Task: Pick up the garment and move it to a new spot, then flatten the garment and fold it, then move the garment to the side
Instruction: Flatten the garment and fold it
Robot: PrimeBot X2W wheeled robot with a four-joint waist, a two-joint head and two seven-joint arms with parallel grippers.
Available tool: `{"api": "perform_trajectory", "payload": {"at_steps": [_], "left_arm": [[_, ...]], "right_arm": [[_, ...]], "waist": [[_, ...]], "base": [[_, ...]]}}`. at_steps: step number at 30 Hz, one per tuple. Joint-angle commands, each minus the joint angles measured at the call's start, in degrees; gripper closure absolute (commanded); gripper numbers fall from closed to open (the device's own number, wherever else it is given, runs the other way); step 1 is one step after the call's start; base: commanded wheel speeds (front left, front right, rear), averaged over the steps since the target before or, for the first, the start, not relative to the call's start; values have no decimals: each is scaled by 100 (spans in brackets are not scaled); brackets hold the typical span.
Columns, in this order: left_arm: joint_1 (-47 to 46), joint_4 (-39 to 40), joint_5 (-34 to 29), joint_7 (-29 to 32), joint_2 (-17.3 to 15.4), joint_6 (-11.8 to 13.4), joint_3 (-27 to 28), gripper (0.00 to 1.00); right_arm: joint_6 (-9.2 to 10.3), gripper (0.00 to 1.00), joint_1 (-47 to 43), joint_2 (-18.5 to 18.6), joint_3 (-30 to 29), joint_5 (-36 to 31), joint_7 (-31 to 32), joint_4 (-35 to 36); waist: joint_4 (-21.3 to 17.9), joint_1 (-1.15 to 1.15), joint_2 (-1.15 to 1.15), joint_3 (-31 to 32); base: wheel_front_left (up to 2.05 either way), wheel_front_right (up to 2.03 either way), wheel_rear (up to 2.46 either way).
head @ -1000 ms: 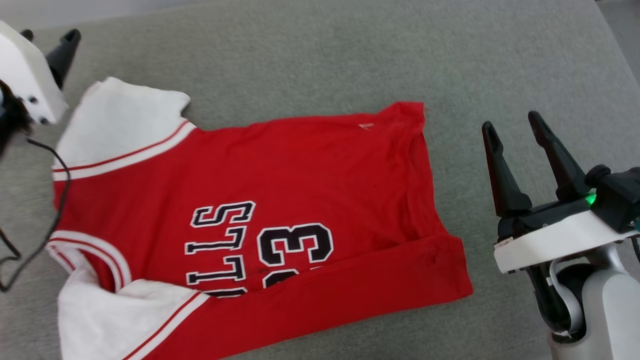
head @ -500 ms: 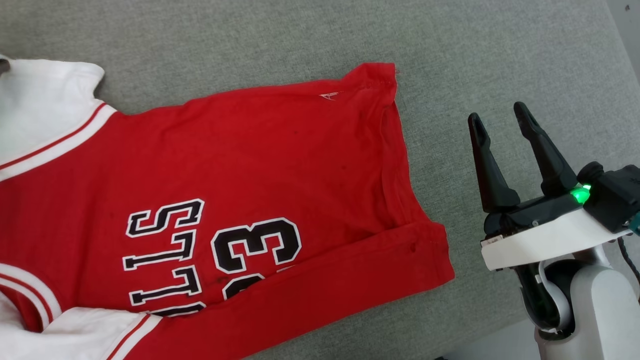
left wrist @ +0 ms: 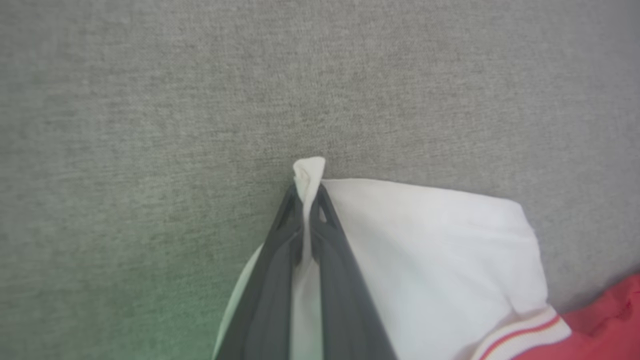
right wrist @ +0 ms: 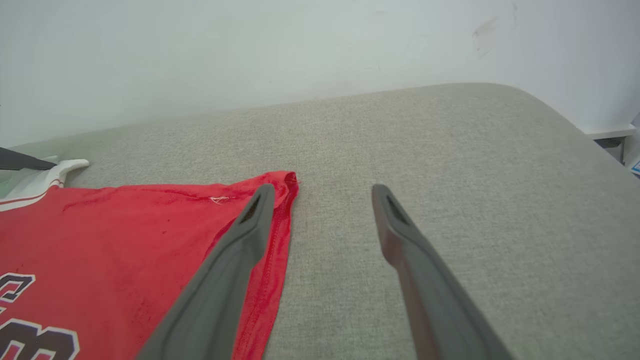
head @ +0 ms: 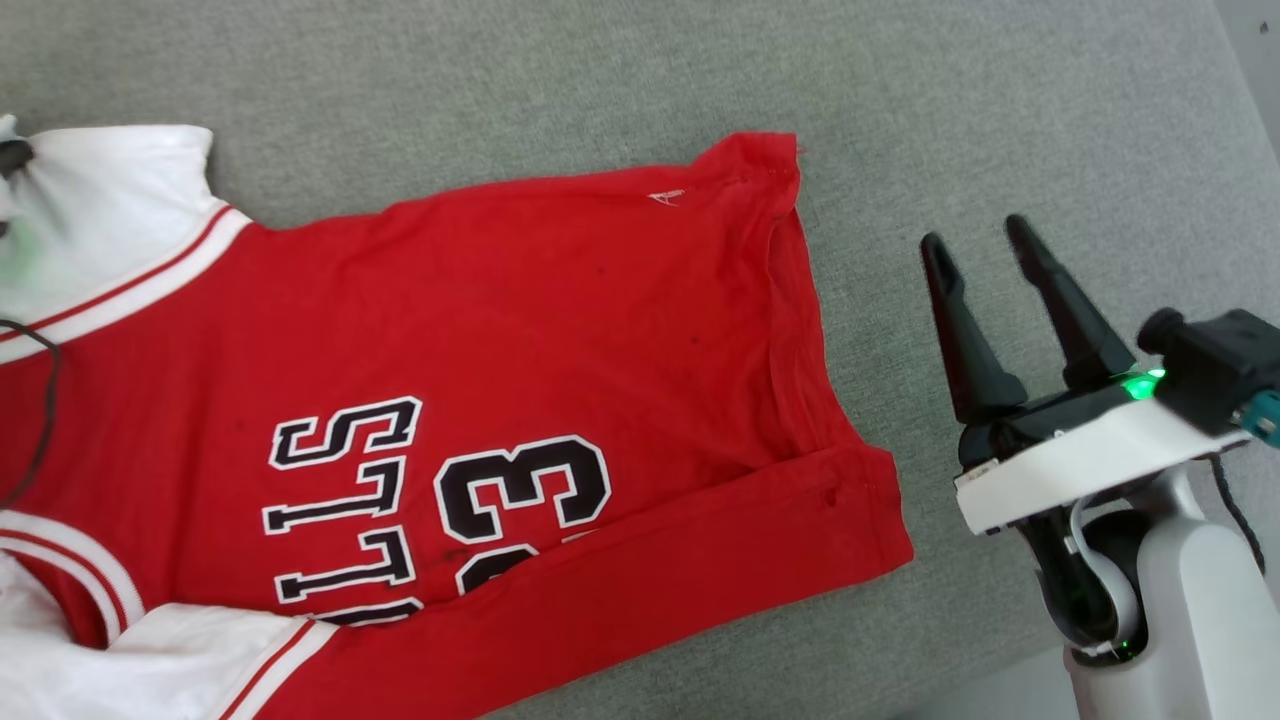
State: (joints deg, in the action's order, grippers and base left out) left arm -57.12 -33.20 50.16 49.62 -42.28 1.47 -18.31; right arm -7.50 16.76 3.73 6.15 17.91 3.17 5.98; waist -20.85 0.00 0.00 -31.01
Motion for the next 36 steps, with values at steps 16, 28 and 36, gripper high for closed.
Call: {"api": "perform_trajectory", "payload": {"at_steps": [16,28,36], "left_arm": [[-354,321,-205,-1215,897,-570,-326,100],[-270,630,-210,-1561,1111,-737,-499,100],[64,556,-65,-1827,1163,-777,-474,100]], "right_arm": [[2,0,2192,673,-66,1119,2357,-2732],[1,82,3346,567,50,705,4299,-4807],[1,100,3553,778,170,624,3914,-4573]], "waist": [[1208,0,0,550],[1695,0,0,343],[1776,0,0,672]], "base": [[0,0,0],[0,0,0],[0,0,0]]}}
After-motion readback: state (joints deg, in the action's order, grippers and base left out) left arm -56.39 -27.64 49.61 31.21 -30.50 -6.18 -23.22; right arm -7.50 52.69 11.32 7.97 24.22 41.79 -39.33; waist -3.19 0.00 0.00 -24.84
